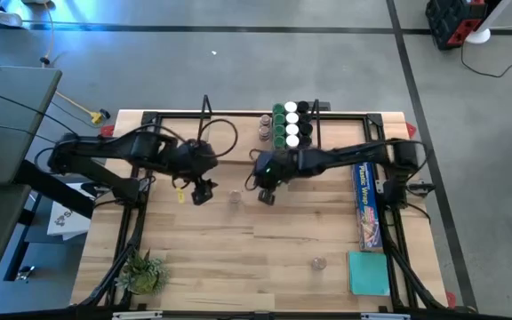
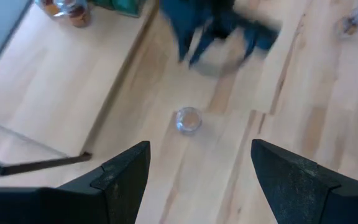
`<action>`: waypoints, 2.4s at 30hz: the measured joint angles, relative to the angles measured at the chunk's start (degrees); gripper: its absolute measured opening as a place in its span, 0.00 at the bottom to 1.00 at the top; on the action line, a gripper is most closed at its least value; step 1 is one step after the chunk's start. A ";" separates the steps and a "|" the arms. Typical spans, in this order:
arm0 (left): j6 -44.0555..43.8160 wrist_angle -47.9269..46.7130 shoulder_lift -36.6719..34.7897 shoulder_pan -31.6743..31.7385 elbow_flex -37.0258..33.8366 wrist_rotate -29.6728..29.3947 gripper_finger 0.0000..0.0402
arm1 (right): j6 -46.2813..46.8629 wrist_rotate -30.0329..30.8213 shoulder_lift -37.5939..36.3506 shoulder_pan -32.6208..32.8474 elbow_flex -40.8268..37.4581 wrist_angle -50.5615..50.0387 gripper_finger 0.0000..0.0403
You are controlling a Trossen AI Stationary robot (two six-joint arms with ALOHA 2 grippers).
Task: Shelf spices
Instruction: Put the brown seasoning bottle on the shelf aligned with the other brown seasoning bottles
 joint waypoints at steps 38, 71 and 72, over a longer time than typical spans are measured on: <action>24.69 58.65 8.84 6.98 -43.76 10.43 0.60 | 21.94 18.89 -50.67 -2.39 -1.16 -36.38 0.16; 24.59 56.31 12.24 17.31 -23.96 5.34 0.40 | 21.83 18.87 -49.98 -2.39 -1.16 -36.40 0.16; 24.89 56.08 13.61 18.92 -23.09 7.19 0.40 | 21.82 18.91 -49.98 -2.39 -1.16 -36.40 0.16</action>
